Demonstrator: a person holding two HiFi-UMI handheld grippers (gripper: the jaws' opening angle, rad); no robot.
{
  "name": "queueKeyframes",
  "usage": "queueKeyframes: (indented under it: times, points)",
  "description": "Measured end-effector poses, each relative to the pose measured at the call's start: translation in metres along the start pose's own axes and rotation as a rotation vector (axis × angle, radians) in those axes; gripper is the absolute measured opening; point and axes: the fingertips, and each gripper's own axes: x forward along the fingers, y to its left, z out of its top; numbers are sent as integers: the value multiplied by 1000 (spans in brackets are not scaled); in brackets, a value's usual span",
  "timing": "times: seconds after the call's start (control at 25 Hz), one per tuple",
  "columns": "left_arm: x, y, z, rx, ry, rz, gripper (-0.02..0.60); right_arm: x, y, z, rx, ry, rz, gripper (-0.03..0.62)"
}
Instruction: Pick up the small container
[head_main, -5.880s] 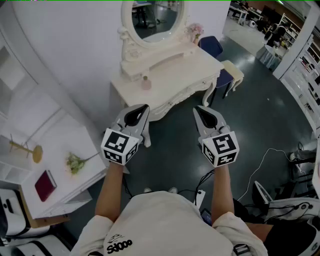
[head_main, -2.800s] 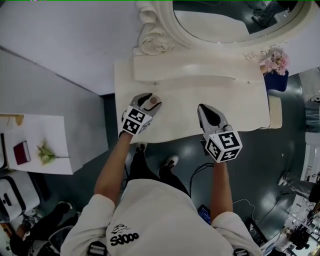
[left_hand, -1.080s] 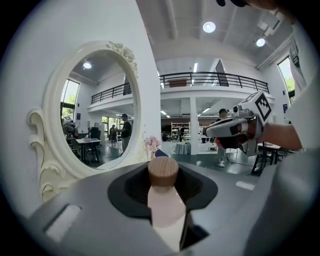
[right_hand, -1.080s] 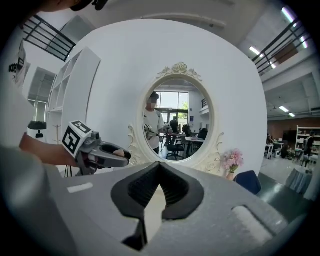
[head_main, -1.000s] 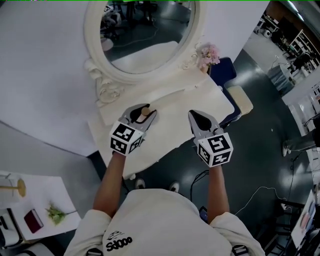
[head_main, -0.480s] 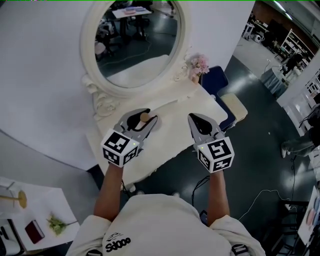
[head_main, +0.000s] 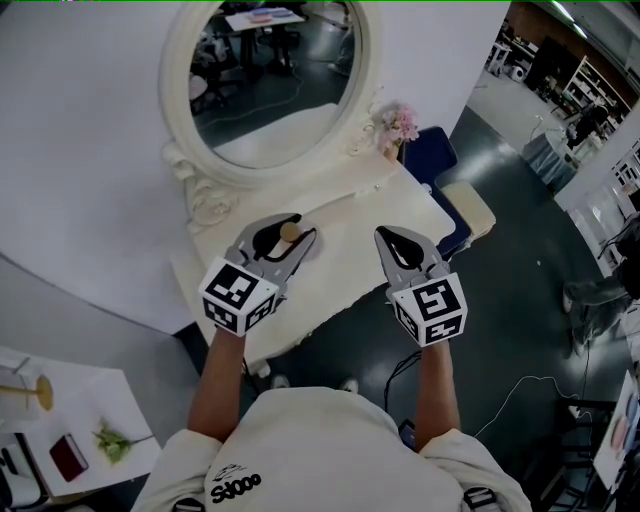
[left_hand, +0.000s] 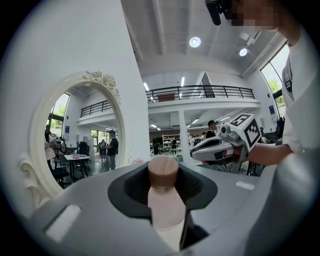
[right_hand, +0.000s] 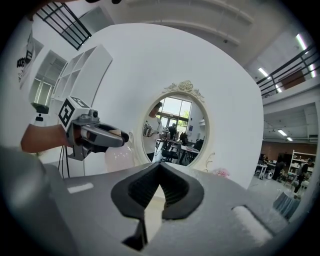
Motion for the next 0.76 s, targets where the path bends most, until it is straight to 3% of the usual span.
queueKeyframes:
  times: [0.76]
  points:
    - [-3, -11, -10, -11, 21, 5, 141, -7, 4, -12, 20, 14, 18, 2]
